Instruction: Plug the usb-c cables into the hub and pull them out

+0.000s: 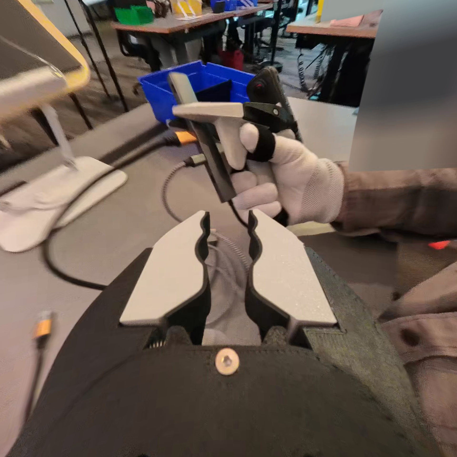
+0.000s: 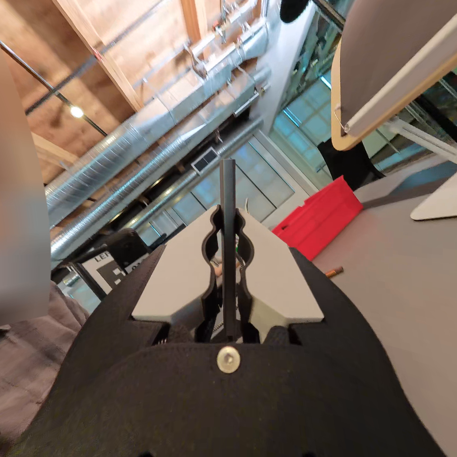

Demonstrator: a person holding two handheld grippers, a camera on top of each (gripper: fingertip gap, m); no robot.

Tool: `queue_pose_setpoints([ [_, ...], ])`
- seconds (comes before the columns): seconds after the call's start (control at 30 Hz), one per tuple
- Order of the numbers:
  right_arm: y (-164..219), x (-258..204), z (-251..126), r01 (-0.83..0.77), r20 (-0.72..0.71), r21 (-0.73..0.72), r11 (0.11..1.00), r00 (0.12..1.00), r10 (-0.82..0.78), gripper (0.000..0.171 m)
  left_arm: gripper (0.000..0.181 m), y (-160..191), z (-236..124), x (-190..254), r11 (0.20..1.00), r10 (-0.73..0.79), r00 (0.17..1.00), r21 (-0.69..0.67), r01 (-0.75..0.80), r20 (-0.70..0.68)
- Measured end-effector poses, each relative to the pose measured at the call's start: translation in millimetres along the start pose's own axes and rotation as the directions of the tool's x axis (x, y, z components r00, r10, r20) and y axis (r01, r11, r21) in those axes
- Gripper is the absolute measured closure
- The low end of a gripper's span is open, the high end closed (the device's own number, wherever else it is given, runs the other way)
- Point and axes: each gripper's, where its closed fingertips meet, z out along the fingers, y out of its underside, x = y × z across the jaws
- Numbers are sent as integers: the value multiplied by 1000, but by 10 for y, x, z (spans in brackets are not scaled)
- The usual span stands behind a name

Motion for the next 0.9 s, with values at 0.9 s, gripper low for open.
queue_pose_setpoints([
  [0.9,112,-16,-30,188,-424,-222,957,865,-268,96,170,296,274,-260,992,120,918,-92,-92,379],
])
